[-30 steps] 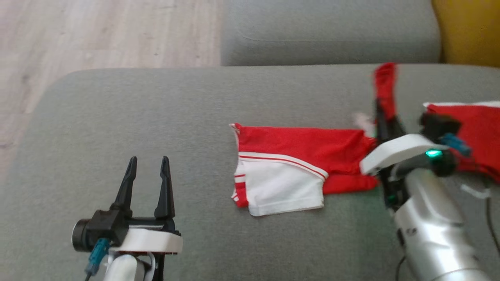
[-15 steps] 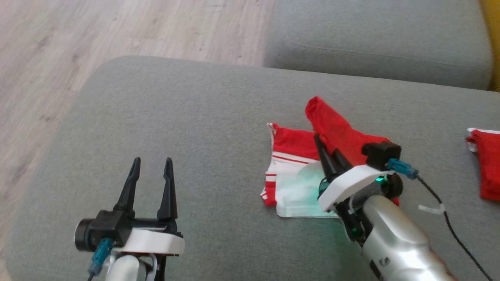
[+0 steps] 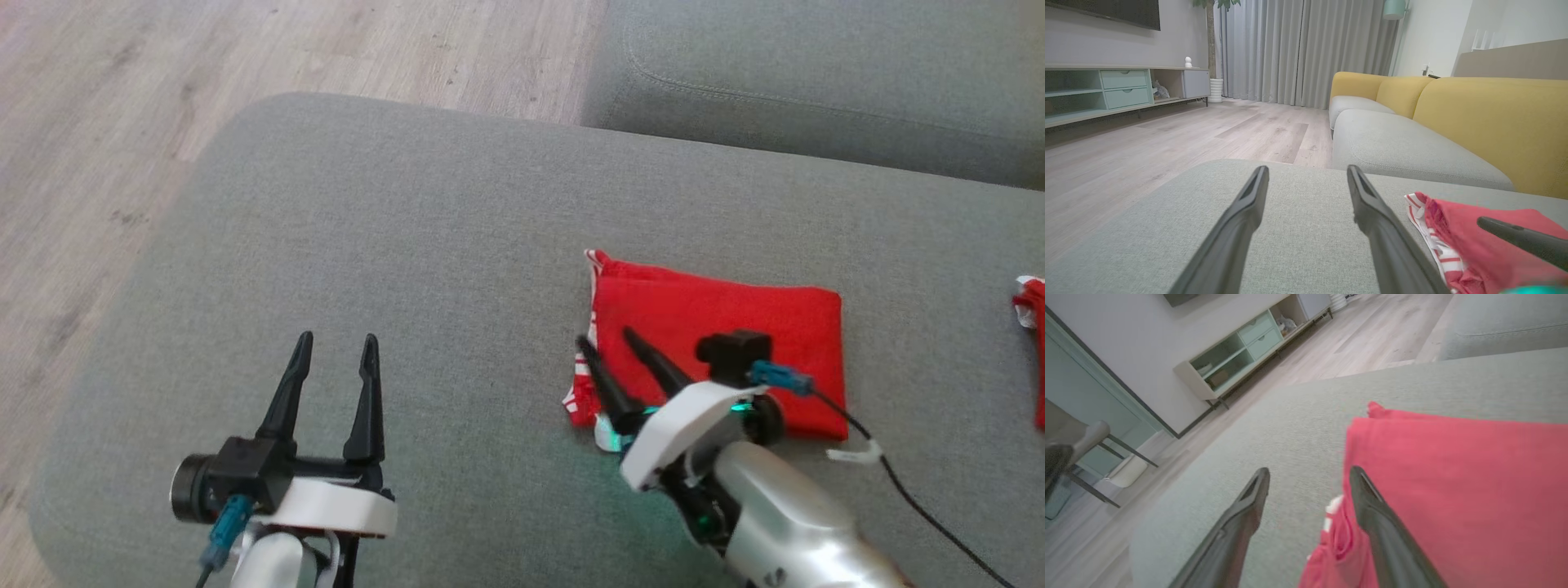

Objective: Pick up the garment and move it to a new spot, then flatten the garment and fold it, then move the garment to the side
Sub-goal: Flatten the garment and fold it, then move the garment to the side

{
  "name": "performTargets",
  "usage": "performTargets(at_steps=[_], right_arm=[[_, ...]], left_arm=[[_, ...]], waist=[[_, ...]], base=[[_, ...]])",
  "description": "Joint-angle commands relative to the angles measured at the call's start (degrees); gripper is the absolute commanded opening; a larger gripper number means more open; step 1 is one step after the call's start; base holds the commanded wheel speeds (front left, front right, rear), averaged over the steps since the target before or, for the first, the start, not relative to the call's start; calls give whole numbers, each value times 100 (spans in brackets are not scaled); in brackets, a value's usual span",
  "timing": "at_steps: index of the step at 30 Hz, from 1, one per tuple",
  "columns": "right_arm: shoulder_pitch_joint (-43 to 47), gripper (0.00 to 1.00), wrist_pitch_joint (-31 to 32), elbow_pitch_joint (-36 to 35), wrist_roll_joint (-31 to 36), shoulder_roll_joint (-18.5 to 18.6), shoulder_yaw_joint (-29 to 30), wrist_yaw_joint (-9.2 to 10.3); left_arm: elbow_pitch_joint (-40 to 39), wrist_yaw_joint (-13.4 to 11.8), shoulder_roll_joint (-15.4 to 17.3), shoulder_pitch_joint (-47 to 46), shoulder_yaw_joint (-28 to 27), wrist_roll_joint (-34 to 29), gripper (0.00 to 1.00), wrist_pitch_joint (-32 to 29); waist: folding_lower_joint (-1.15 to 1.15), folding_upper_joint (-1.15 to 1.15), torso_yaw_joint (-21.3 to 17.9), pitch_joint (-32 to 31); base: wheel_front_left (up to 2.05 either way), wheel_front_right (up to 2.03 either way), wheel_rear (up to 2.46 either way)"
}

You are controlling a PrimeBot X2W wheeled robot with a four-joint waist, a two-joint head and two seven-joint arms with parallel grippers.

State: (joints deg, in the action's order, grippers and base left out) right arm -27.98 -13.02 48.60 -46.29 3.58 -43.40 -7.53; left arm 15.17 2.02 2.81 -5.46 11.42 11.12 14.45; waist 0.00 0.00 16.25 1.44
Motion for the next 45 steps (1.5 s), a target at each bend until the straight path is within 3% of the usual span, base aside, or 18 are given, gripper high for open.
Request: performTargets(at_steps=[1,8,12,17,23,30,45], right_arm=[[-167,100,-1,-327,-201,-70,-276,4],[-591,100,-173,283,-129,-70,159,4],[-882,100,-194,367,857,-67,1264,4],[-215,100,-196,-754,2586,21,2941,4],[1024,100,-196,-2287,3862,-38,3997,4],[1856,100,-197,-3061,3627,-67,4141,4],[2042,100,-197,-3245,3357,-69,3984,4]], left_arm=[[-133,-12,16,-295,-128,20,100,55],[-78,-55,15,-336,-108,59,100,55],[-131,-107,14,-327,-188,103,100,55],[-167,-202,12,-255,-373,242,100,55],[-218,-249,9,-134,-551,236,100,55],[-308,-244,8,81,-638,279,100,55],[-393,-268,8,63,-645,262,100,55]], waist=[[0,0,-40,4],[0,0,-243,-2],[0,0,-478,0],[0,0,-759,28],[0,0,-1085,64],[0,0,-1306,96],[0,0,-1323,221]], base=[[0,0,0],[0,0,0],[0,0,0],[0,0,0],[0,0,0],[0,0,0],[0,0,0]])
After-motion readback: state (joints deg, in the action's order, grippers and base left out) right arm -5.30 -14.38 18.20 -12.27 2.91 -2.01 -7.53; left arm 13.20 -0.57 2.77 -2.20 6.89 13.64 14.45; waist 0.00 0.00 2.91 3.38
